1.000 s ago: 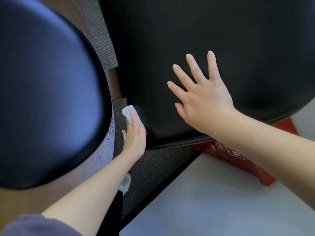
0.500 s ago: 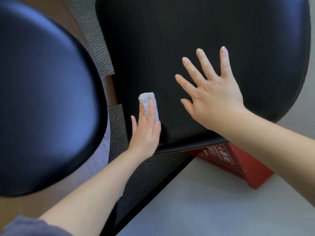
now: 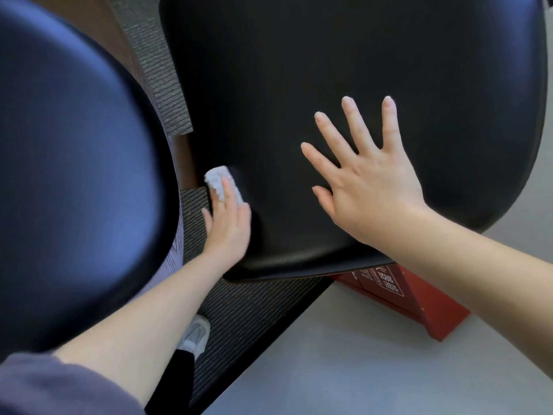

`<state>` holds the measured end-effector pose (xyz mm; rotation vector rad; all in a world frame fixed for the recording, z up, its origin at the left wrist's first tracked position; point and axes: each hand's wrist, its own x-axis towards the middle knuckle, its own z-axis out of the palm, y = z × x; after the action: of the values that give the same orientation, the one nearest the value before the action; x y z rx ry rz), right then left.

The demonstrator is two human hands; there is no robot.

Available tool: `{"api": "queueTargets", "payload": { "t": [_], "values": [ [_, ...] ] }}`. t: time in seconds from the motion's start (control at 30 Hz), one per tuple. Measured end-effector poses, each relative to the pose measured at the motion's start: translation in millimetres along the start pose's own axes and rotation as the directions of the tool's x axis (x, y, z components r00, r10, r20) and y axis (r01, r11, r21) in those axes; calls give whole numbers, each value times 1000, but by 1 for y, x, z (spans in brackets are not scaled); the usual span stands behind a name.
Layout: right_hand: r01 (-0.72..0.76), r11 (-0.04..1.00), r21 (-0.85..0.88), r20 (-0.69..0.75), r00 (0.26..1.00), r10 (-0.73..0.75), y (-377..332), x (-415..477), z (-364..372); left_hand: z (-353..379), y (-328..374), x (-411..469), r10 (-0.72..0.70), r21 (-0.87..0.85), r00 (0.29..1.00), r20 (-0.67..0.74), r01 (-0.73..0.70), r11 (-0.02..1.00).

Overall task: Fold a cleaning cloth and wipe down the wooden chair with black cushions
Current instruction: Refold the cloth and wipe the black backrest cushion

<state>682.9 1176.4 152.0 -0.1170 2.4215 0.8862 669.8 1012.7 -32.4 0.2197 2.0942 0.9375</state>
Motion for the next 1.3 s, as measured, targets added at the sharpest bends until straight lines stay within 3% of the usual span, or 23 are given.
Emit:
{"api": "queueTargets", "payload": {
  "t": [0.07,0.13,0.23,0.3,0.43,0.53,0.63,0.7,0.77,0.83,0.9,1.0,1.17,1.3],
  "values": [
    [-3,1000,14,-3,1000,3,1,0,-1,1,24,-18,285,33,959,-7,-284,958],
    [-9,1000,25,-6,1000,9,2,-1,-2,3,42,-30,493,71,870,15,-492,868],
    [-10,999,40,-6,1000,11,2,-1,-2,2,38,-27,542,130,840,25,-540,831],
    [-8,999,45,-11,1000,9,1,-1,-2,2,23,-12,448,100,894,11,-447,889],
    [-9,999,38,-18,1000,10,0,-1,0,-2,1,20,97,-94,995,-39,-100,990],
    [-17,999,41,-22,1000,18,-1,-1,1,-7,-5,35,-144,-177,990,5,143,974],
    [-14,999,35,-25,1000,15,-1,0,2,-16,-3,47,-365,-286,930,38,360,888],
    [-11,999,38,-28,1000,12,0,0,2,-21,3,53,-415,-306,908,46,409,860],
    [-24,998,55,-33,999,26,0,0,2,-21,15,47,-304,-216,952,34,304,928],
    [-44,997,64,-21,999,46,-2,2,-1,-16,27,29,-30,-92,999,24,33,995],
    [-50,998,40,-17,999,51,3,9,-4,-16,41,7,212,-46,976,54,-209,977],
    [-128,992,0,-48,991,127,32,24,-14,-24,69,-9,411,58,906,100,-417,907],
    [-174,984,-43,-42,984,172,64,35,-18,-25,110,-11,536,208,838,98,-544,813],
    [-149,988,-30,-41,988,148,62,36,-17,-17,100,1,444,109,896,19,-443,890]
  ]
}}
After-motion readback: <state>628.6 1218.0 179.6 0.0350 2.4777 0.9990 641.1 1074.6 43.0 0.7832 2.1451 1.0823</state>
